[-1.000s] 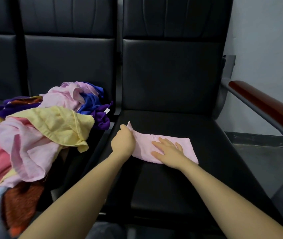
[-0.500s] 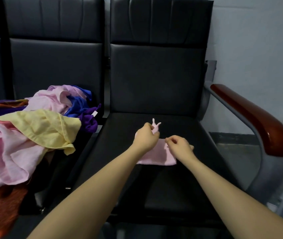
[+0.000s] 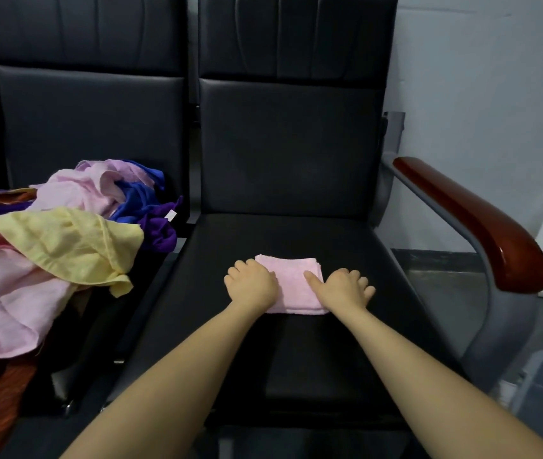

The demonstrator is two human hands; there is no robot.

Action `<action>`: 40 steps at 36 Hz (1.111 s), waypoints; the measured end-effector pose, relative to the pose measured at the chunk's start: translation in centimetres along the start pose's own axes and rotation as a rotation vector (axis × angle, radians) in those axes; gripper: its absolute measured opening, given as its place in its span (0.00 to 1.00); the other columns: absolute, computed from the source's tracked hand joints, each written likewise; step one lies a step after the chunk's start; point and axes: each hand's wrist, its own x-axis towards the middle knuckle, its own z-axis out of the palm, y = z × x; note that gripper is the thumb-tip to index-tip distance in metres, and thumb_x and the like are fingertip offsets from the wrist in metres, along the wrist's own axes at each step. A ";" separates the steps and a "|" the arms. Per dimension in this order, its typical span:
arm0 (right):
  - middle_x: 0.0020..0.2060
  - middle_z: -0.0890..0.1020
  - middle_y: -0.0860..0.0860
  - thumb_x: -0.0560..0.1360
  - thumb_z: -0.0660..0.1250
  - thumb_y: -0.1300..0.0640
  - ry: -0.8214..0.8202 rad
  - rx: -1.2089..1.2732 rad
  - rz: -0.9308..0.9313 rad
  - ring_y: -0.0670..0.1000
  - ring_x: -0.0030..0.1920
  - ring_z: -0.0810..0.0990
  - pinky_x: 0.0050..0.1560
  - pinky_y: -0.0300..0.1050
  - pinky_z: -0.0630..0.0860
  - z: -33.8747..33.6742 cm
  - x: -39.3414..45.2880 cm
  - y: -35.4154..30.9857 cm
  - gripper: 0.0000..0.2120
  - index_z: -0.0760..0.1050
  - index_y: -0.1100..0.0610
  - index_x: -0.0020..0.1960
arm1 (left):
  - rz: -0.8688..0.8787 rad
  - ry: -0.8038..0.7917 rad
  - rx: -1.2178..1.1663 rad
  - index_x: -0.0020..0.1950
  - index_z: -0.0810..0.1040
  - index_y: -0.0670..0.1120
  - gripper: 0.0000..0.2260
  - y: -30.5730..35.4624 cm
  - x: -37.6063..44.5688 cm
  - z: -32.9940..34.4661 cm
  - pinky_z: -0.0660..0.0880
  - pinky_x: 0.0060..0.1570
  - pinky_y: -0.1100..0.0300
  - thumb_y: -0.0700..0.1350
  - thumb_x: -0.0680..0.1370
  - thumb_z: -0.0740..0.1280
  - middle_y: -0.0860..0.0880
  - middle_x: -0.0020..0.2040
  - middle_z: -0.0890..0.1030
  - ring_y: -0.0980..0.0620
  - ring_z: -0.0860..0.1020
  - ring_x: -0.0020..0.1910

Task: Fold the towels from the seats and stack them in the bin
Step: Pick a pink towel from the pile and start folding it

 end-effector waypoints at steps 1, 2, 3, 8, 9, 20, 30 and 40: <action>0.64 0.70 0.58 0.74 0.54 0.31 0.012 -0.033 0.000 0.58 0.64 0.68 0.64 0.51 0.62 0.1 0.0 -0.1 0.37 0.68 0.61 0.66 | 0.011 -0.006 0.018 0.67 0.66 0.40 0.22 -0.1 0.0 0.1 0.64 0.61 0.55 0.55 0.81 0.55 0.42 0.66 0.69 0.44 0.69 0.64; 0.64 0.70 0.58 0.74 0.55 0.31 0.023 -0.064 -0.007 0.57 0.64 0.68 0.64 0.50 0.63 0.4 0.0 -0.2 0.37 0.68 0.61 0.66 | 0.026 -0.014 0.031 0.67 0.66 0.40 0.22 -0.2 0.0 0.3 0.65 0.61 0.55 0.55 0.81 0.56 0.42 0.65 0.70 0.44 0.70 0.63; 0.64 0.70 0.58 0.74 0.55 0.31 0.029 -0.086 -0.017 0.57 0.64 0.68 0.63 0.49 0.63 0.6 -0.1 -0.4 0.37 0.68 0.61 0.66 | 0.039 -0.022 0.033 0.66 0.66 0.40 0.23 -0.2 0.1 0.5 0.65 0.61 0.55 0.56 0.81 0.56 0.43 0.65 0.70 0.44 0.70 0.63; 0.62 0.72 0.56 0.78 0.55 0.36 -0.008 -0.125 -0.100 0.56 0.62 0.69 0.61 0.49 0.63 1.2 -0.2 -1.2 0.29 0.70 0.58 0.65 | 0.039 -0.031 0.010 0.62 0.68 0.41 0.22 -0.7 0.3 0.9 0.65 0.60 0.54 0.57 0.79 0.59 0.44 0.60 0.76 0.44 0.74 0.60; 0.62 0.72 0.55 0.78 0.56 0.38 -0.024 -0.106 -0.116 0.56 0.62 0.69 0.61 0.49 0.63 1.2 -0.3 -1.4 0.26 0.71 0.57 0.65 | 0.044 -0.032 0.004 0.61 0.69 0.41 0.20 -0.9 0.3 0.9 0.65 0.59 0.54 0.56 0.80 0.59 0.44 0.59 0.76 0.44 0.74 0.59; 0.48 0.77 0.53 0.81 0.56 0.47 0.081 0.407 -0.217 0.52 0.44 0.77 0.41 0.46 0.74 -2.2 -4.1 0.6 0.17 0.64 0.57 0.63 | 0.241 0.111 -0.174 0.60 0.64 0.40 0.10 0.4 -2.2 -1.5 0.67 0.37 0.55 0.44 0.82 0.55 0.44 0.50 0.78 0.44 0.78 0.47; 0.50 0.80 0.58 0.82 0.55 0.48 0.400 0.392 -0.174 0.57 0.45 0.79 0.39 0.45 0.69 -9.7 -7.5 8.4 0.17 0.64 0.59 0.63 | 0.551 0.249 -0.201 0.58 0.65 0.42 0.10 9.1 -7.9 -4.8 0.66 0.32 0.57 0.47 0.83 0.54 0.47 0.45 0.78 0.49 0.75 0.36; 0.53 0.80 0.63 0.81 0.57 0.49 0.618 0.360 0.109 0.65 0.52 0.77 0.46 0.52 0.71 -13.5 -11.6 23.4 0.19 0.63 0.59 0.67 | 1.020 0.174 -0.228 0.61 0.64 0.41 0.11 21.2 -18.4 -2.7 0.72 0.42 0.51 0.46 0.83 0.52 0.45 0.54 0.77 0.40 0.79 0.46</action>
